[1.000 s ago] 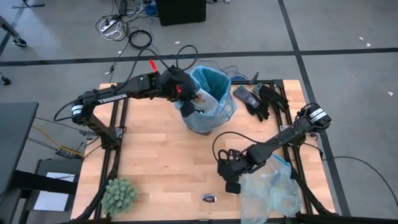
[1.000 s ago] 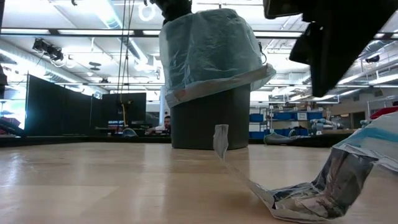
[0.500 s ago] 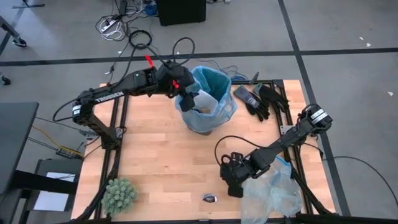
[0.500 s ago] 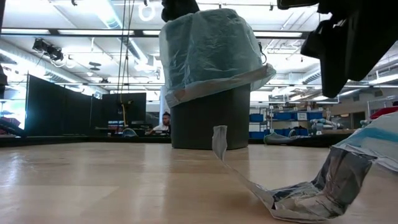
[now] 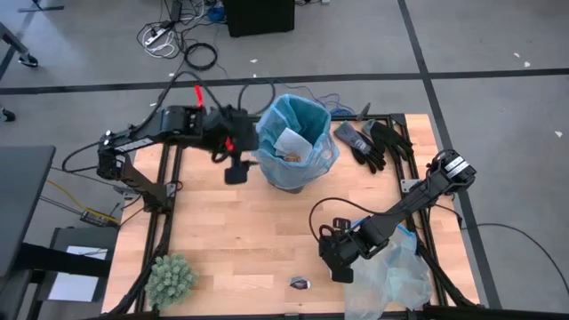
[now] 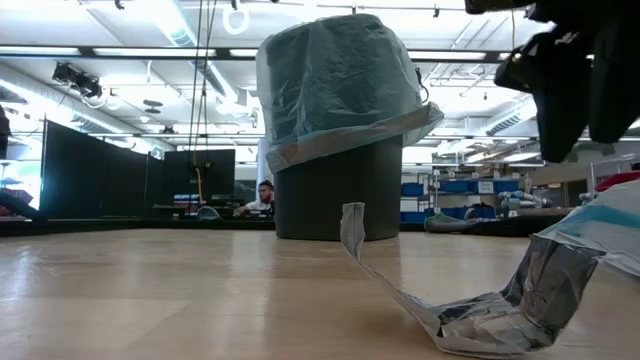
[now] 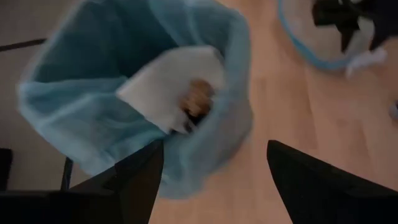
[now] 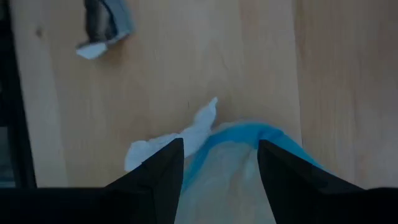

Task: Place trash/remove bag and relplace
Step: Put the white paper into the trash bin

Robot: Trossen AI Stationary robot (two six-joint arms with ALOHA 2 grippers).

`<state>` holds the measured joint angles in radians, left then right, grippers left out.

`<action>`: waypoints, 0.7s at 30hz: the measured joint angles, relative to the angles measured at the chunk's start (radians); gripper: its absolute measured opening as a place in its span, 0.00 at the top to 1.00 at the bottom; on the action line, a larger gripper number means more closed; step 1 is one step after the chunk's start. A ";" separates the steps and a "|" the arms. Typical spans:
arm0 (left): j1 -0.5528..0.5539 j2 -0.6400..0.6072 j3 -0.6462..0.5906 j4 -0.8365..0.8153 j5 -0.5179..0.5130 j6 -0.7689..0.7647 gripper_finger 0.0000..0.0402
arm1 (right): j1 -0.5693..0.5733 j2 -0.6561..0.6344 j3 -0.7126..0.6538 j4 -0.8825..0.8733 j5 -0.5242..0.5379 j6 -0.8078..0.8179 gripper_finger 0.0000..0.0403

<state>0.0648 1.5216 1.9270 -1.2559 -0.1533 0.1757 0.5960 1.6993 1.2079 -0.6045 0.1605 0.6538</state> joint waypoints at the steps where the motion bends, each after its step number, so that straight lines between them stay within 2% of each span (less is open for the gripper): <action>1: -0.019 0.000 0.000 -0.017 -0.006 -0.007 0.27 | 0.002 0.000 0.000 0.016 -0.003 -0.016 0.52; 6: -0.110 0.001 0.000 -0.082 -0.003 -0.042 0.29 | 0.008 0.003 0.000 0.064 -0.033 -0.134 0.52; 13: -0.217 0.010 0.000 -0.120 0.125 -0.030 0.29 | -0.005 0.110 0.000 0.090 -0.146 -0.339 0.52; 21: -0.298 0.010 -0.001 -0.120 0.077 -0.189 0.29 | -0.013 0.222 0.005 0.123 -0.151 -0.372 0.53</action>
<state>-0.2331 1.5318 1.9263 -1.3756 -0.0762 -0.0133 0.5826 1.9214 1.2128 -0.4819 0.0099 0.2819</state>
